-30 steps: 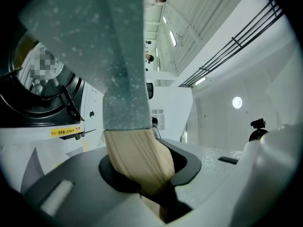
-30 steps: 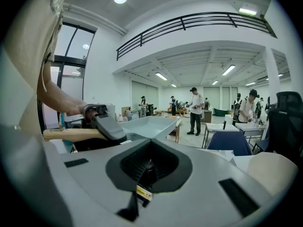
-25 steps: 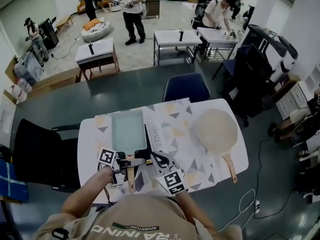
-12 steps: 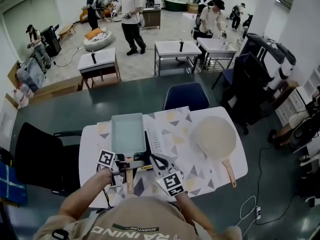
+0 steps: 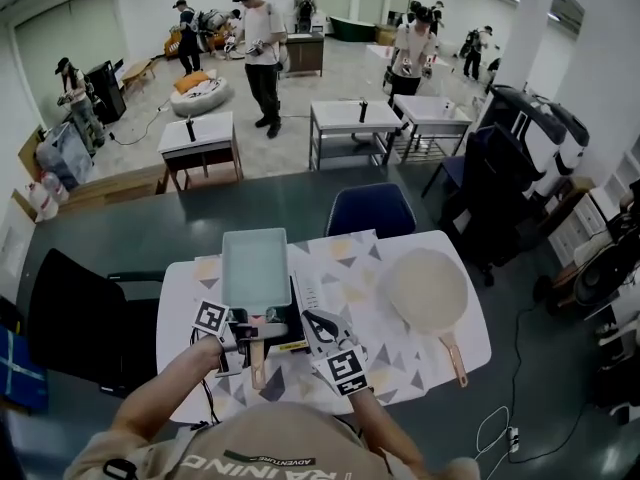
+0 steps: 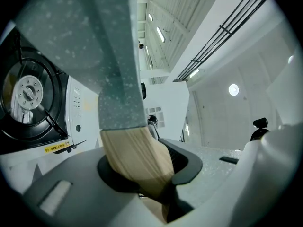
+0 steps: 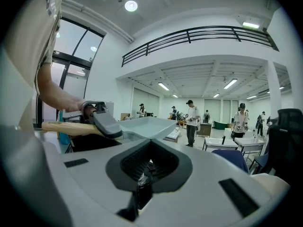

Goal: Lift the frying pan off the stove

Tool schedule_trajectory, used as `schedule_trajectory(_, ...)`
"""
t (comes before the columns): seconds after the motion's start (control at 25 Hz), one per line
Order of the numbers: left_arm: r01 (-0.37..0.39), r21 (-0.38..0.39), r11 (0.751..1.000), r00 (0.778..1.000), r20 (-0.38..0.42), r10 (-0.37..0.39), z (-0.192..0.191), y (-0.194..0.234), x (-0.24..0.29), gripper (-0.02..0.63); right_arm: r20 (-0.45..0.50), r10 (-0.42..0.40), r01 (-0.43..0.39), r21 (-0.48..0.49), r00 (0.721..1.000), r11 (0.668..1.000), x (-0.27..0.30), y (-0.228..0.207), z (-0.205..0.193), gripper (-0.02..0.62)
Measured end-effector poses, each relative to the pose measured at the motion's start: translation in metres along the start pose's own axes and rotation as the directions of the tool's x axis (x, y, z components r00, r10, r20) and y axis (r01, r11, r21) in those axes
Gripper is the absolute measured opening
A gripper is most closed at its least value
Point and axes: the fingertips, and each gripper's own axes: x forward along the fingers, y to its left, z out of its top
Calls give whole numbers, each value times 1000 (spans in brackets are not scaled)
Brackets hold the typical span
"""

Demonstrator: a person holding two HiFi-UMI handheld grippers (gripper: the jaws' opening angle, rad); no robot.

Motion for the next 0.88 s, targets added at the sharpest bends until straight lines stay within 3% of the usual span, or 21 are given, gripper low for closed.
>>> schedule_trajectory(0.44, 12, 40, 999, 1000, 15, -13, 15, -16, 4, 115, 17, -16, 16, -6, 1000, 1000, -4, -9, 7, 3)
schedule_trajectory(0.88, 16, 83, 996, 1000, 15, -17, 27, -40, 4, 120, 80, -1, 2, -11, 997, 1000, 4, -11, 39, 3)
